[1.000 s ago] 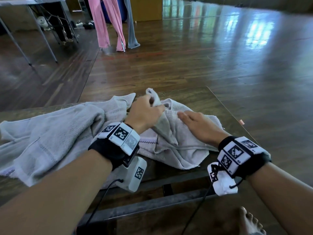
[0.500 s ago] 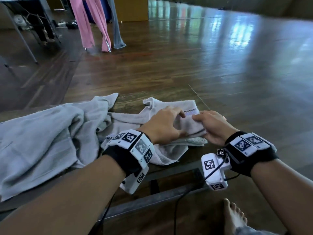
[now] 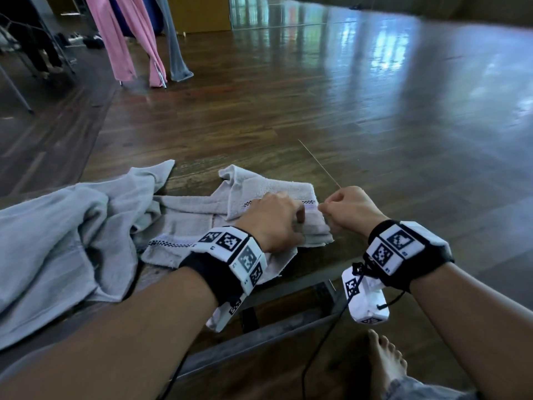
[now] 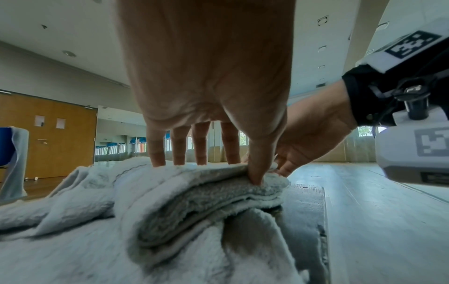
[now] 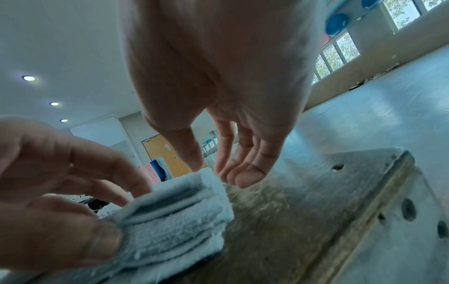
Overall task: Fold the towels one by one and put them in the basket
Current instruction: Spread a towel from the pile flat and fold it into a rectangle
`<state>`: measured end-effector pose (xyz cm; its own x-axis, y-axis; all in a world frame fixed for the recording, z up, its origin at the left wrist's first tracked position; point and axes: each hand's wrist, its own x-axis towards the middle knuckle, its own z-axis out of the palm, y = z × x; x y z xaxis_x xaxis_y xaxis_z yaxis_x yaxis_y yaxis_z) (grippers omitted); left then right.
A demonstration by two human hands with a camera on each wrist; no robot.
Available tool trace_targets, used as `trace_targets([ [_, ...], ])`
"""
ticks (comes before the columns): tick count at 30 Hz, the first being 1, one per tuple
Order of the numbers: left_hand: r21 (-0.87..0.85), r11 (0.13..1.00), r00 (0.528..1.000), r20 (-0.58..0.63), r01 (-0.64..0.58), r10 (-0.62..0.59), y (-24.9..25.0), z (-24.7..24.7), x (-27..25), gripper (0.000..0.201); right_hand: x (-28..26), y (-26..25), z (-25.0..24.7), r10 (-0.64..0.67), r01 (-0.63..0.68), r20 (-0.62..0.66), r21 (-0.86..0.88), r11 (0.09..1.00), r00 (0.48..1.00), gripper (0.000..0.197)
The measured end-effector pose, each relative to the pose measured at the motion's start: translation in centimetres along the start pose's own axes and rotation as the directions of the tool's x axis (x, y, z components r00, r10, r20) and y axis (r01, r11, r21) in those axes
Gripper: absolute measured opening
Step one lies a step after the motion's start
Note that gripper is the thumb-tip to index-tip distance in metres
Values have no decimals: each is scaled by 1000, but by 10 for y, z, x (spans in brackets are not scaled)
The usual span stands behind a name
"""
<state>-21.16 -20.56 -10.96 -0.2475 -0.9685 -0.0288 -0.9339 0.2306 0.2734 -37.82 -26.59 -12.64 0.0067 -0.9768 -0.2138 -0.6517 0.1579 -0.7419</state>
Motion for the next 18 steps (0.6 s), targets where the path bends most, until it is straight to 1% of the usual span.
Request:
trace_targets([
  [3, -67, 998, 999, -53, -16, 13, 3, -1, 3, 19, 2, 3, -1, 17, -18, 82, 6, 1000, 996, 27],
  [5, -154, 987, 993, -114, -53, 35, 4, -1, 5, 17, 2, 2, -1, 25, -22, 102, -37, 999, 994, 33],
  [8, -347, 927, 974, -212, -145, 73, 7, 3, 5, 15, 0, 0, -3, 38, -29, 110, -77, 997, 993, 51],
  [10, -402, 896, 973, -201, -190, 116, 8, 5, 3, 18, -1, -1, -4, 30, -17, 134, -95, 995, 991, 52],
  [12, -387, 904, 981, -133, -181, 140, 7, 7, 2, 18, -3, -1, -4, 15, 10, 159, -152, 988, 987, 44],
  [14, -338, 930, 989, -74, -144, 127, 3, 6, 1, 15, -2, 0, -3, 6, 19, 134, -190, 982, 991, 36],
  [16, -252, 961, 990, -108, -116, 91, -3, 5, 2, 23, -1, 2, -2, 12, 8, 88, -212, 977, 996, 33],
  [18, -154, 987, 985, -173, -53, 26, -10, 4, 4, 30, -3, 3, 0, 12, 1, 43, -286, 958, 999, 22],
])
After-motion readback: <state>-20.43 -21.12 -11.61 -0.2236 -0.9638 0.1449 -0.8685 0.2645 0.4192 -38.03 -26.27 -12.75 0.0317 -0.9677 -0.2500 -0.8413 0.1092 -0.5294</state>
